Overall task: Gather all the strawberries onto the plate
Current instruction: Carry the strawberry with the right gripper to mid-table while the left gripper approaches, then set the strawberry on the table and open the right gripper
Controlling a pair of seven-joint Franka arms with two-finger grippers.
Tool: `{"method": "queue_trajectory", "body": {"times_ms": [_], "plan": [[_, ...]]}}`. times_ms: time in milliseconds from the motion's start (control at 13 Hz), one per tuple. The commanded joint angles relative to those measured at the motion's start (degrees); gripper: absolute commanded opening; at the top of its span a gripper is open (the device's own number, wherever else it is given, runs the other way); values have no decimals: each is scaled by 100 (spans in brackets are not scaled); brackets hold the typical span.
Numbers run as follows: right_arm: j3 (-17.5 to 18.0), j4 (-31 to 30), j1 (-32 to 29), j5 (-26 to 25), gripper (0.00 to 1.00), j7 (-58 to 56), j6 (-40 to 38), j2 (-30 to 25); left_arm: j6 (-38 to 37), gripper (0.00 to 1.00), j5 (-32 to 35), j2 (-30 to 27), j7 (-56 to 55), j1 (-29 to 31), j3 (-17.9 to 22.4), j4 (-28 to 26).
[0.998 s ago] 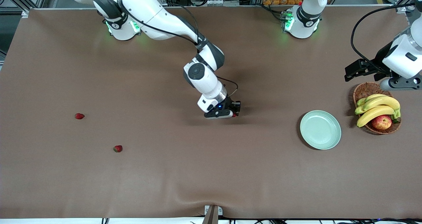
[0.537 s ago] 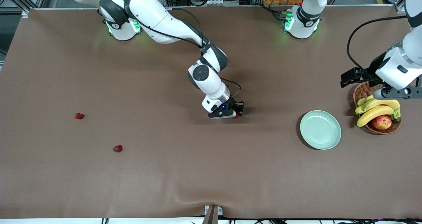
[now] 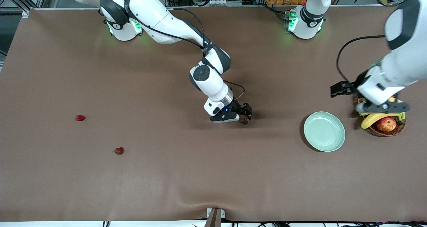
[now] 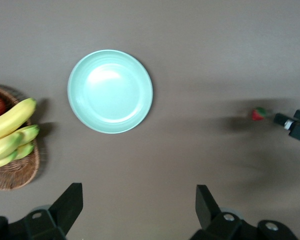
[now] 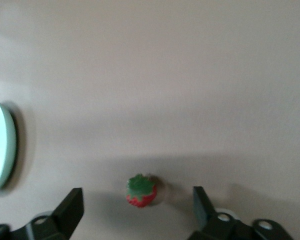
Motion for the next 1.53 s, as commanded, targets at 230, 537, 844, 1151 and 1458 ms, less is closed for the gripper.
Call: {"method": "queue_trajectory", "body": {"times_ms": [230, 537, 844, 1151, 1458], "plan": [[26, -708, -656, 3, 100, -522, -467, -943, 1248, 100, -4, 1014, -665, -1265, 10, 79], [17, -752, -1394, -5, 100, -1899, -2003, -1453, 2127, 100, -13, 1850, -674, -1731, 10, 123], [8, -725, -2737, -23, 100, -3797, -3253, -1656, 2603, 100, 415, 2510, -1610, -2241, 54, 123], [-36, -734, -3828, -722, 100, -5206, -3537, -1638, 2709, 100, 1242, 2914, -3510, -2524, 71, 123], [-27, -752, -4261, -1544, 100, -5165, -3572, -1577, 2944, 98, 1367, 3213, -4152, -2533, 63, 106]]}}
